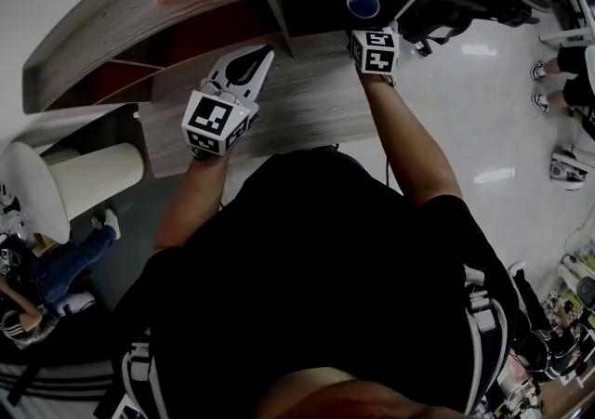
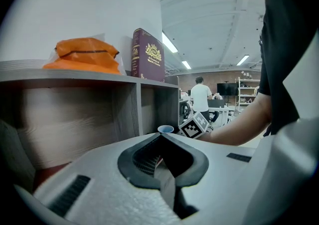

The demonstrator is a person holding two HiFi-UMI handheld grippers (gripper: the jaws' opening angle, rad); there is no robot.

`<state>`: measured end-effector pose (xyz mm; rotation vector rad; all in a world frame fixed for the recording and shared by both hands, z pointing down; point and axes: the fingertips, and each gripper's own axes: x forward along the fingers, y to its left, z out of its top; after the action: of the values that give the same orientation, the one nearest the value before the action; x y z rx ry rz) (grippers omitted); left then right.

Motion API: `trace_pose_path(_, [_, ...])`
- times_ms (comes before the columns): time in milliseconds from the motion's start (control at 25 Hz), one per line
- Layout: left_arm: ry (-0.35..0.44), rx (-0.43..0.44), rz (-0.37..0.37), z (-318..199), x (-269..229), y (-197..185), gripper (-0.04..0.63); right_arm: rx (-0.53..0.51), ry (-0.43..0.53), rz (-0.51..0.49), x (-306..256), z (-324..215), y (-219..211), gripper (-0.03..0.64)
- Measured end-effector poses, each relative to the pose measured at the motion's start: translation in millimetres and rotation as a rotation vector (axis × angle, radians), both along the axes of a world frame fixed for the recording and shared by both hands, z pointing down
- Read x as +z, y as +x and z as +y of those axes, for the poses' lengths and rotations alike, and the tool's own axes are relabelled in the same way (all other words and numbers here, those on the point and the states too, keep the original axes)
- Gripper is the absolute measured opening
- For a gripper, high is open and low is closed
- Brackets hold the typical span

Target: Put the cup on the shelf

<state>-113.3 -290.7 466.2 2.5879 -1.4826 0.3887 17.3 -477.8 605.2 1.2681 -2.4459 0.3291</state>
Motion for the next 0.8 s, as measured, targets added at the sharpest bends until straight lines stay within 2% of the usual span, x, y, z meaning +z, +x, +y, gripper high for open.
trace_pose_path(280, [0.002, -0.001, 0.01, -4.3, -1.4, -1.4, 0.017, 0.006, -0.081, 0.009, 22.8, 3.0, 2.1, 0.298])
trace_pose_path(800, [-0.004, 0.004, 0.027, -1.2, -1.0, -2.7, 0.017, 0.035, -0.095, -0.009, 22.0, 5.7, 7.0, 0.298])
